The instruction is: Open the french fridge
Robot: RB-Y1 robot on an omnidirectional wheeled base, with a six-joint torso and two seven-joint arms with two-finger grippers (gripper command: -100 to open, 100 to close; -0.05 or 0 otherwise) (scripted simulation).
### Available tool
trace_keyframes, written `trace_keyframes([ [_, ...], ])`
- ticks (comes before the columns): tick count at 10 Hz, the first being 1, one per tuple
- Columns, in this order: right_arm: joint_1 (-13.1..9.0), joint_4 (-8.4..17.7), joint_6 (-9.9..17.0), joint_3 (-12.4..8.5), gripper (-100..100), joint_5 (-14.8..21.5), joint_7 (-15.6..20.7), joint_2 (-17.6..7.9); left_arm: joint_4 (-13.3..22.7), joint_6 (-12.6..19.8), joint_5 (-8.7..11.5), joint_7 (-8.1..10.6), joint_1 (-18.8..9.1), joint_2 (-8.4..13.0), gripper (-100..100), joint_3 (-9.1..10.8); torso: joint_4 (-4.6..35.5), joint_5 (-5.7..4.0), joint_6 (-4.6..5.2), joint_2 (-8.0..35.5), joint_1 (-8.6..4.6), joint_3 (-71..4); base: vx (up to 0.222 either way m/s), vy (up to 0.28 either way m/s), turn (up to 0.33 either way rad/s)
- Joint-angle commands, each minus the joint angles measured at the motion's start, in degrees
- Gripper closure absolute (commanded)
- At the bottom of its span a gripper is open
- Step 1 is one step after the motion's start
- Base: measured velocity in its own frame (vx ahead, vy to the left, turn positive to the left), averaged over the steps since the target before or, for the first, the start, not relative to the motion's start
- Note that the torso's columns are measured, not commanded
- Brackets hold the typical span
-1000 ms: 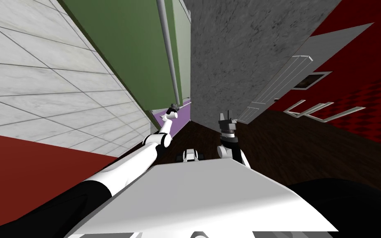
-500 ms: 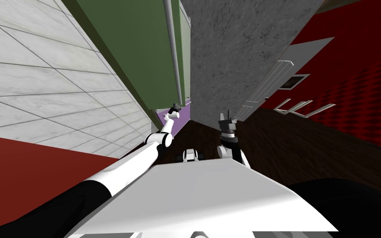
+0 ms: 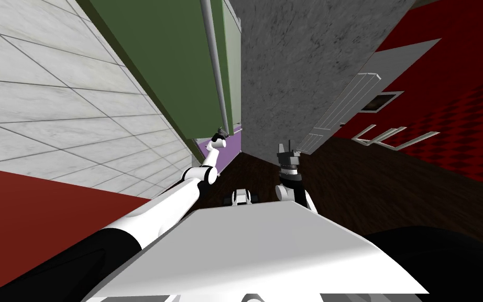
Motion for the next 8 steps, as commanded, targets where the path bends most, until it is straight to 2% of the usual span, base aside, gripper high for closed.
trace_keyframes([
  [1, 0.0, 0.0, 0.0, 0.0, 0, 0.0, 0.0, 0.0, -0.1, 0.1, 0.1, 0.06, 0.0, -0.1, -100, -0.07, 0.0, 0.1, -0.11, 0.1, 0.28, 0.1, 0.005, -0.01, -0.002],
  [2, 0.0, 0.0, 0.0, 0.0, 0, 0.0, 0.0, 0.0, -0.1, 0.1, 0.0, 0.05, 0.0, -0.1, 100, -0.06, 0.0, 0.15, -0.15, 0.1, 0.39, 0.1, 0.0, -0.007, -0.018],
  [5, 0.0, 0.0, 0.0, 0.0, 0, 0.0, 0.0, 0.0, -0.2, 0.5, 0.5, 0.33, -0.5, -1.7, 100, -2.07, 0.1, 0.16, -0.06, 0.5, 0.45, 0.3, -0.081, 0.169, -0.107],
  [8, 0.0, 0.0, 0.0, 0.0, 0, 0.0, 0.0, 0.0, -0.5, 0.9, 0.9, 0.61, -1.1, -3.2, 100, -4.01, 0.1, 0.1, -0.16, 0.5, 0.27, 0.3, -0.162, 0.213, -0.108],
])
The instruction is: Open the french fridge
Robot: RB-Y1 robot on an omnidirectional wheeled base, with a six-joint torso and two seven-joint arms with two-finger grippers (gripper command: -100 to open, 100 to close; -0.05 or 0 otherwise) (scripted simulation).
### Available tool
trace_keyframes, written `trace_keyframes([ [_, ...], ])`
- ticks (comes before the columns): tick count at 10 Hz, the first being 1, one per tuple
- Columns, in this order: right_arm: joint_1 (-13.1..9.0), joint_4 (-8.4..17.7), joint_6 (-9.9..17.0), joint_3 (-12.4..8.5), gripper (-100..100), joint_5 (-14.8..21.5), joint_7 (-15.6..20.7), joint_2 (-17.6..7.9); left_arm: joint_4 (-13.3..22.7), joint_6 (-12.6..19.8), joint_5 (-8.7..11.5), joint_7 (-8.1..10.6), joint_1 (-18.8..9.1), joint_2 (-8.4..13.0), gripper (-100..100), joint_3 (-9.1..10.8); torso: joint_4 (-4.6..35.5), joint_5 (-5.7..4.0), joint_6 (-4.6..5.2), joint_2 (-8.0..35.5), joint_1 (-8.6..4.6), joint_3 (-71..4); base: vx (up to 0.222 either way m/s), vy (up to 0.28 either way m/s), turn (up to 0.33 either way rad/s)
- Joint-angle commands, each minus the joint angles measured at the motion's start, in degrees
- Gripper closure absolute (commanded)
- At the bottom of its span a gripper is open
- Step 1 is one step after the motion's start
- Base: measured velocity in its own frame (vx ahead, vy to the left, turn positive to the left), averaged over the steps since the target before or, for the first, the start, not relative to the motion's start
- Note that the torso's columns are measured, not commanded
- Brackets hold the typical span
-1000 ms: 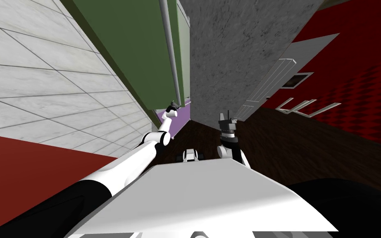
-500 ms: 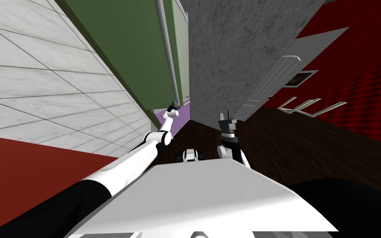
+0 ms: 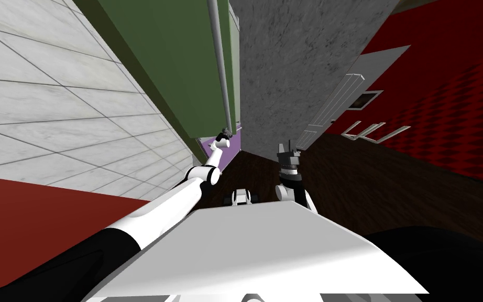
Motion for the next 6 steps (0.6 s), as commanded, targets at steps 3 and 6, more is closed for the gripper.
trace_keyframes([
  [3, 0.0, 0.0, 0.0, 0.0, 0, 0.0, 0.0, 0.0, -0.2, 0.6, 1.0, 0.48, 0.0, -2.0, 100, -3.16, 0.1, -0.09, -0.18, -0.5, -0.33, -0.3, -0.091, 0.169, -0.102],
  [6, 0.0, 0.0, 0.0, 0.0, 0, 0.0, 0.0, 0.0, -0.5, 0.6, 1.5, 0.77, -0.4, -3.6, 100, -5.17, 0.0, 0.0, 0.03, -0.4, 0.03, -0.3, -0.078, 0.231, -0.121],
])
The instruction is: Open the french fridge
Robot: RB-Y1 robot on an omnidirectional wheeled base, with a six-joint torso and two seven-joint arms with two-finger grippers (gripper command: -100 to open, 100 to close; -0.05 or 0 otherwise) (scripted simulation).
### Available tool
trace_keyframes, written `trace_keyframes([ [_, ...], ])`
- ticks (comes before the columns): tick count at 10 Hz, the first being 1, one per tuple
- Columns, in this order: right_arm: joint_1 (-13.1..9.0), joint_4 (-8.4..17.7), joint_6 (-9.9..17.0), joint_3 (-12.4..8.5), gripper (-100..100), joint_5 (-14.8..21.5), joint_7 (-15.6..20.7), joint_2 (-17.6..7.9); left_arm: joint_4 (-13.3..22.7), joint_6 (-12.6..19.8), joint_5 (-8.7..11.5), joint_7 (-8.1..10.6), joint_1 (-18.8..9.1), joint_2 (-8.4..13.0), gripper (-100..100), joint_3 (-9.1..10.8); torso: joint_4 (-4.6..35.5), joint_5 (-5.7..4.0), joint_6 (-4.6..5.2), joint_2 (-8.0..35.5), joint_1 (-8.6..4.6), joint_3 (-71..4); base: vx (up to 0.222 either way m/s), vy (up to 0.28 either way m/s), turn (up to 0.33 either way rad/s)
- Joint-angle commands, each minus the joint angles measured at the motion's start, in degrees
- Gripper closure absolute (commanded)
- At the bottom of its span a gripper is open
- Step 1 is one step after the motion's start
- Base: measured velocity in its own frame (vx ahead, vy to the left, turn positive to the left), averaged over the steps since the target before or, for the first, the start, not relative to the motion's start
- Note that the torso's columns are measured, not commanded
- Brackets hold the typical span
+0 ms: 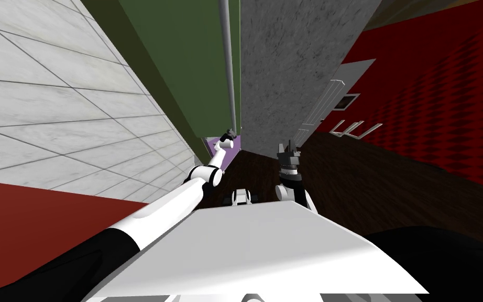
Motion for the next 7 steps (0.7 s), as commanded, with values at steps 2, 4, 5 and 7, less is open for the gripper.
trace_keyframes([
  [2, 0.0, 0.0, 0.0, 0.0, 0, 0.0, 0.0, 0.0, -1.4, 0.0, 0.2, 0.23, -0.2, -2.2, 100, -2.15, 0.0, -0.01, -0.16, 0.2, -0.16, 0.1, -0.089, 0.189, -0.078],
  [4, 0.0, 0.0, 0.0, 0.0, 0, 0.0, 0.0, 0.0, -1.6, 2.9, 0.1, 1.14, -2.4, -1.1, -100, -1.66, 0.0, -0.06, -0.05, 0.1, -0.33, 0.1, -0.038, 0.039, 0.026],
  [5, 0.0, 0.0, 0.0, 0.0, 0, 0.0, 0.0, 0.0, -1.7, 3.6, 0.1, 1.38, -3.0, -1.0, -100, -1.63, 0.1, -0.13, -0.07, -0.2, -0.57, -0.1, 0.002, -0.064, 0.046],
  [7, 0.0, 0.0, 0.0, 0.0, 0, 0.0, 0.0, 0.0, -1.9, 4.9, 0.0, 1.85, -4.1, -0.6, -100, -1.56, 0.2, -0.08, 0.15, 0.1, -0.34, 0.1, 0.017, -0.035, 0.022],
])
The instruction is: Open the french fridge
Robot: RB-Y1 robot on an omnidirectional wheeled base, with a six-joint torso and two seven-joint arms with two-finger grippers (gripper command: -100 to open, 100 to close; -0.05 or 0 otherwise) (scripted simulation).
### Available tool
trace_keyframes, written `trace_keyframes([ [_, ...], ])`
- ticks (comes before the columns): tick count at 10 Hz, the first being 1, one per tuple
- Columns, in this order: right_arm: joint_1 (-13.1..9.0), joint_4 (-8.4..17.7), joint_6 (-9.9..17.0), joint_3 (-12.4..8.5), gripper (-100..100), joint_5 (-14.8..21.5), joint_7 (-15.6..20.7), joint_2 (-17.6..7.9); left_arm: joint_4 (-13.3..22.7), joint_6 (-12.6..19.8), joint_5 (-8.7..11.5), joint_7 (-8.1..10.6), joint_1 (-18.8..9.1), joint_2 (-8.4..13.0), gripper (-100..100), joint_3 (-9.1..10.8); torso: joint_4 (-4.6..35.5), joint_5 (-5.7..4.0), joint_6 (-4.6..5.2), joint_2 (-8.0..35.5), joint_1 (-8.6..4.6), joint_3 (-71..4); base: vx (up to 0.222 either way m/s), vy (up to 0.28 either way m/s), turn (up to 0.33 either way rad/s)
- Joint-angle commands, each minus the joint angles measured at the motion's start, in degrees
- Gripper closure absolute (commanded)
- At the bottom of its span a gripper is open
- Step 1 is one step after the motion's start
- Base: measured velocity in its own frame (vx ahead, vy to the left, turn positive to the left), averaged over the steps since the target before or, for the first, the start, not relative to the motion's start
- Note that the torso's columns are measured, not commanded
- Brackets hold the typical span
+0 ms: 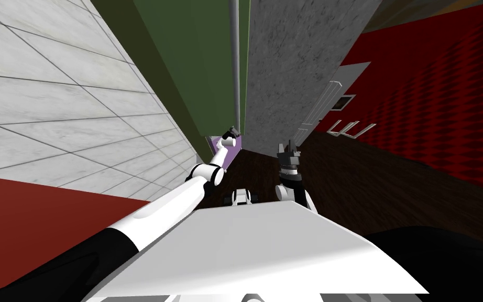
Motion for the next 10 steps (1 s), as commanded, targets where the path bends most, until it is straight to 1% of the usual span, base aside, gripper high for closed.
trace_keyframes([
  [1, 0.0, 0.0, 0.0, 0.0, 0, 0.0, 0.0, 0.0, -1.5, 3.1, 0.2, 1.1, -2.9, 0.9, -100, -0.09, 0.2, 0.04, 0.02, 0.3, 0.13, 0.2, 0.003, -0.011, 0.019],
  [2, 0.0, 0.0, 0.0, 0.0, 0, 0.0, 0.0, 0.0, -1.5, 3.1, 0.2, 1.1, -2.9, 0.9, -100, -0.09, 0.3, 0.07, -0.05, 0.6, 0.2, 0.4, 0.004, -0.006, 0.007],
  [3, 0.0, 0.0, 0.0, 0.0, 0, 0.0, 0.0, 0.0, -1.6, 3.8, 0.2, 1.34, -3.5, 1.1, -100, -0.05, 0.4, 0.08, -0.08, 0.8, 0.22, 0.6, 0.0, 0.0, 0.0],
  [4, 0.0, 0.0, 0.0, 0.0, 0, 0.0, 0.0, 0.0, -2.0, 4.3, -0.3, 1.09, -2.0, 0.7, -100, 0.06, 0.5, 0.09, -0.12, 1.0, 0.24, 0.6, 0.011, -0.002, 0.003],
  [5, 0.0, 0.0, 0.0, 0.0, 0, 0.0, 0.0, 0.0, -2.1, 4.8, -0.3, 1.08, -1.7, 0.7, 0, 0.03, 0.3, 0.09, -0.14, 0.8, 0.24, 0.6, 0.008, 0.0, 0.002],
  [10, 0.0, 0.0, 0.0, 0.0, 0, 0.0, 0.0, 0.0, -1.3, 5.4, -0.4, 0.96, -0.7, 0.6, 0, -0.04, -0.2, 0.06, -0.12, 0.0, 0.18, 0.0, 0.0, 0.0, 0.0],
])
